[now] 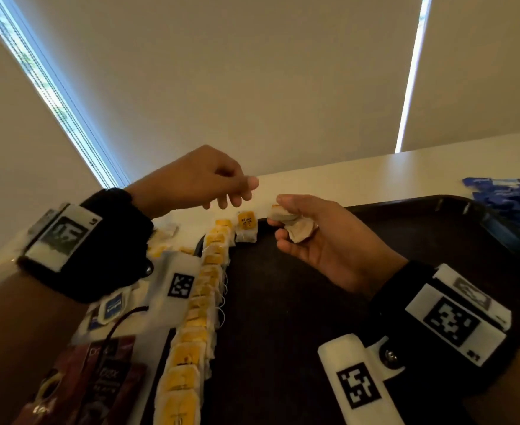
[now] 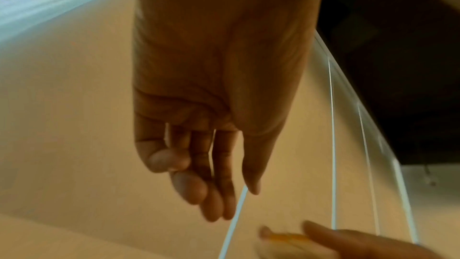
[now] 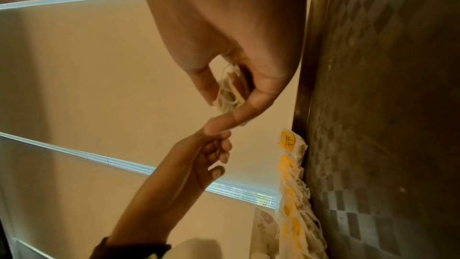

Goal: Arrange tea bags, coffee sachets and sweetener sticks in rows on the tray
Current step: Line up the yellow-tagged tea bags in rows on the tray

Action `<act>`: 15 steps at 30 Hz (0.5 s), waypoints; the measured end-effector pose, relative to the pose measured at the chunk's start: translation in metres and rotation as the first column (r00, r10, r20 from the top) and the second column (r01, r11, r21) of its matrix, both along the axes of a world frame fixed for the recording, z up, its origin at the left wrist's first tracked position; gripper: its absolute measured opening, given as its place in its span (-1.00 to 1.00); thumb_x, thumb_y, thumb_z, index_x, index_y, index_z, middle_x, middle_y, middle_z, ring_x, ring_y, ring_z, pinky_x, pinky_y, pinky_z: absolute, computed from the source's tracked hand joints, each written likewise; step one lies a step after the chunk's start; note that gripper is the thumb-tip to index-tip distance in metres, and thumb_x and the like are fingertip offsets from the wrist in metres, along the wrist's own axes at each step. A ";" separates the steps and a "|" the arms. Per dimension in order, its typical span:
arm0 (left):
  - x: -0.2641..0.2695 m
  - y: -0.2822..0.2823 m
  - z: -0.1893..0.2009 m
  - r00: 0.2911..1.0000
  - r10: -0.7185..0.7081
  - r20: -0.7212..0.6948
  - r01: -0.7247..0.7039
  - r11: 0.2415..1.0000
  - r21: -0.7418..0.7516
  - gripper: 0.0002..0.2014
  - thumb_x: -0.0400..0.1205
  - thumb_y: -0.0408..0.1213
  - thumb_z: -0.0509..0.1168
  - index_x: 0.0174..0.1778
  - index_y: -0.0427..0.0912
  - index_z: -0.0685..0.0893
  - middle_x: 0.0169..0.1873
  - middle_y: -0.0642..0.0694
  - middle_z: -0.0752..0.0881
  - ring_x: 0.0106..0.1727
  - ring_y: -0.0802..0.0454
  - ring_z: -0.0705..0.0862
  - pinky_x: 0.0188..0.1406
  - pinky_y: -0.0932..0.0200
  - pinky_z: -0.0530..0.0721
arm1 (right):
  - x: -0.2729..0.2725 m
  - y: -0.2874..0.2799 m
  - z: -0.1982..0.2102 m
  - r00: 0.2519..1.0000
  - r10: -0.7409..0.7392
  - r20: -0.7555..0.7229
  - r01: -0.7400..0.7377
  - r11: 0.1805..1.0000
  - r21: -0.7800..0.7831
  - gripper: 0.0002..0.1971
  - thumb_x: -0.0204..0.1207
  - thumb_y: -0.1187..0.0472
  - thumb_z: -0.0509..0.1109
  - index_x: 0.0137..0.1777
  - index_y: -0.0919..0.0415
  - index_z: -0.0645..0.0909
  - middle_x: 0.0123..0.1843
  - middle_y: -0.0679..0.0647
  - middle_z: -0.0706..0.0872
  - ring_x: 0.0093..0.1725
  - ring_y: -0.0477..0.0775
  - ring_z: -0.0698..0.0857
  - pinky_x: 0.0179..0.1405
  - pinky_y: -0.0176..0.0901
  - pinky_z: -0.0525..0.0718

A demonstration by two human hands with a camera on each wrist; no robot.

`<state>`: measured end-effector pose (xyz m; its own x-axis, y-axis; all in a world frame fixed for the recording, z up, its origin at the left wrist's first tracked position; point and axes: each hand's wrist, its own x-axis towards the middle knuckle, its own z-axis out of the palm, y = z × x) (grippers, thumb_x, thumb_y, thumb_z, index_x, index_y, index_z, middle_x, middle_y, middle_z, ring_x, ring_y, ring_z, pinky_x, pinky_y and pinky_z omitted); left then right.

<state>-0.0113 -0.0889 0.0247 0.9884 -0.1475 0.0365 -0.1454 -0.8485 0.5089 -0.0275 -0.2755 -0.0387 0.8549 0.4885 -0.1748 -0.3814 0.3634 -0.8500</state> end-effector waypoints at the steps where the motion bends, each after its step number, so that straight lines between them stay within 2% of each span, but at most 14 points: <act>1: -0.009 -0.005 0.003 0.998 -0.003 -0.058 0.002 1.000 -0.022 -0.69 0.59 0.06 0.27 -0.23 -0.09 0.77 -0.36 0.02 0.79 -0.40 0.25 0.67 -0.51 0.40 0.58 | -0.001 0.001 0.001 0.999 0.012 0.046 -0.013 1.000 0.010 -0.75 0.61 0.23 0.29 0.26 0.23 0.53 0.01 0.17 0.68 -0.33 -0.07 0.66 -0.43 -0.30 0.69; 3: -0.020 -0.012 0.001 0.984 0.018 -0.178 -0.028 0.998 -0.051 -0.64 0.59 0.09 0.24 -0.21 -0.10 0.79 -0.36 0.01 0.80 -0.39 0.22 0.69 -0.49 0.37 0.60 | -0.004 0.004 0.001 0.989 0.027 0.142 -0.028 1.000 0.004 -0.71 0.59 0.28 0.31 0.30 0.19 0.50 -0.03 0.11 0.70 -0.31 -0.10 0.71 -0.40 -0.31 0.69; 6: -0.029 -0.015 -0.004 0.976 0.062 -0.209 -0.088 0.989 -0.116 -0.62 0.53 0.12 0.30 -0.17 -0.15 0.78 -0.36 -0.01 0.79 -0.38 0.21 0.72 -0.46 0.34 0.63 | -0.011 0.009 0.000 0.960 0.042 0.277 -0.031 0.999 -0.044 -0.65 0.55 0.37 0.32 0.32 0.17 0.49 -0.12 0.07 0.70 -0.28 -0.12 0.73 -0.35 -0.29 0.73; 10: -0.038 -0.012 -0.006 0.991 0.052 -0.121 -0.082 0.962 -0.262 -0.74 0.50 -0.06 0.43 0.00 -0.13 0.72 -0.19 -0.06 0.78 -0.26 0.17 0.75 -0.38 0.31 0.68 | -0.014 0.011 -0.001 0.924 0.048 0.379 -0.005 0.994 -0.113 -0.68 0.54 0.42 0.32 0.27 0.20 0.50 -0.13 0.04 0.70 -0.26 -0.15 0.75 -0.27 -0.24 0.77; 13: -0.042 -0.013 -0.006 0.999 -0.023 0.022 0.027 0.978 -0.207 -0.76 0.49 -0.12 0.46 0.06 -0.01 0.72 -0.10 -0.01 0.73 -0.14 0.08 0.74 -0.33 0.31 0.70 | -0.014 0.011 -0.002 0.931 0.079 0.355 -0.040 0.992 -0.117 -0.72 0.52 0.40 0.35 0.22 0.23 0.54 -0.15 0.03 0.73 -0.24 -0.13 0.77 -0.28 -0.25 0.75; 15: -0.043 -0.014 -0.005 0.996 -0.068 0.065 0.078 0.980 -0.181 -0.79 0.50 -0.16 0.46 0.04 -0.01 0.73 -0.07 0.05 0.73 -0.14 0.03 0.73 -0.35 0.36 0.67 | -0.014 0.009 -0.002 0.939 0.114 0.326 -0.081 0.990 -0.111 -0.74 0.52 0.36 0.36 0.20 0.26 0.55 -0.17 0.04 0.74 -0.23 -0.11 0.77 -0.27 -0.25 0.74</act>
<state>-0.0544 -0.1034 0.0196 0.9706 -0.2047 0.1269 -0.2376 -0.7273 0.6439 -0.0415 -0.2662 -0.0404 0.8213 0.5674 0.0601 -0.1028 0.2507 -0.9626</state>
